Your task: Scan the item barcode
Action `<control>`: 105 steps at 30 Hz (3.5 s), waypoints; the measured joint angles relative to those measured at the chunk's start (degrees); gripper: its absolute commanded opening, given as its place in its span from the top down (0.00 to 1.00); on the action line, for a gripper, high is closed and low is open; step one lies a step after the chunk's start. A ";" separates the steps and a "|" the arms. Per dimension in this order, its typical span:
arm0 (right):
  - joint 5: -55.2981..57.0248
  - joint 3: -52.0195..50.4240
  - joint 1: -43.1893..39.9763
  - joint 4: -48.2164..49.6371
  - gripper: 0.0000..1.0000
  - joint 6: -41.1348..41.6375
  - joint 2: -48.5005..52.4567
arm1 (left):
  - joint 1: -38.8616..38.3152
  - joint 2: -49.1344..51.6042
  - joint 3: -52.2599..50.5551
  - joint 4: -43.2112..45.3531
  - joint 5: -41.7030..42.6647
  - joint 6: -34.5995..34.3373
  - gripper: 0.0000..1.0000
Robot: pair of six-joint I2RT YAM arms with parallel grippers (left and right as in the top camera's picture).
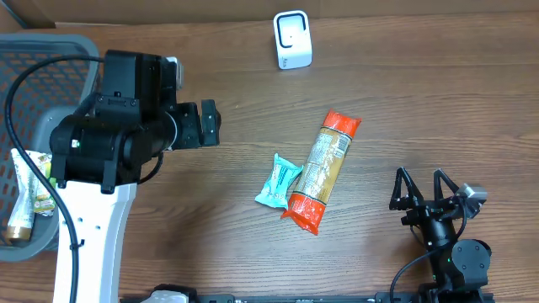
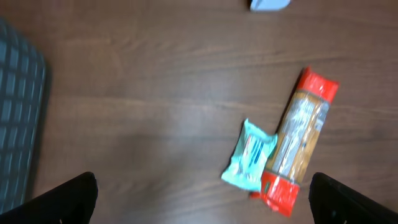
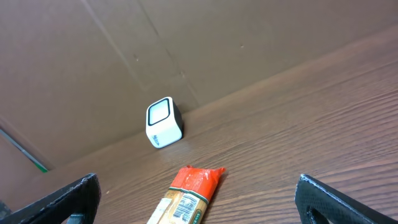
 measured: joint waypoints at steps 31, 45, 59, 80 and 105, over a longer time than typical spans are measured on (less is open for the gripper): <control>0.00 0.00 -0.02 0.02 0.00 -0.02 0.00 | 40.89 9.46 22.99 -7.69 4.46 -2.91 0.00; 0.02 0.00 -0.02 0.00 0.00 -0.02 0.00 | 45.70 13.14 22.93 -6.29 -1.18 -7.06 0.01; 0.00 0.00 -0.02 0.00 0.00 -0.02 0.00 | 45.70 18.95 22.82 -6.78 -5.49 -6.99 0.00; 0.00 0.00 -0.02 0.00 0.00 0.00 0.00 | 45.75 27.71 18.80 -3.80 -8.57 2.56 0.01; 0.00 0.00 -0.02 -0.02 0.00 -0.02 0.00 | 46.49 29.49 -3.65 16.33 -9.55 8.81 0.00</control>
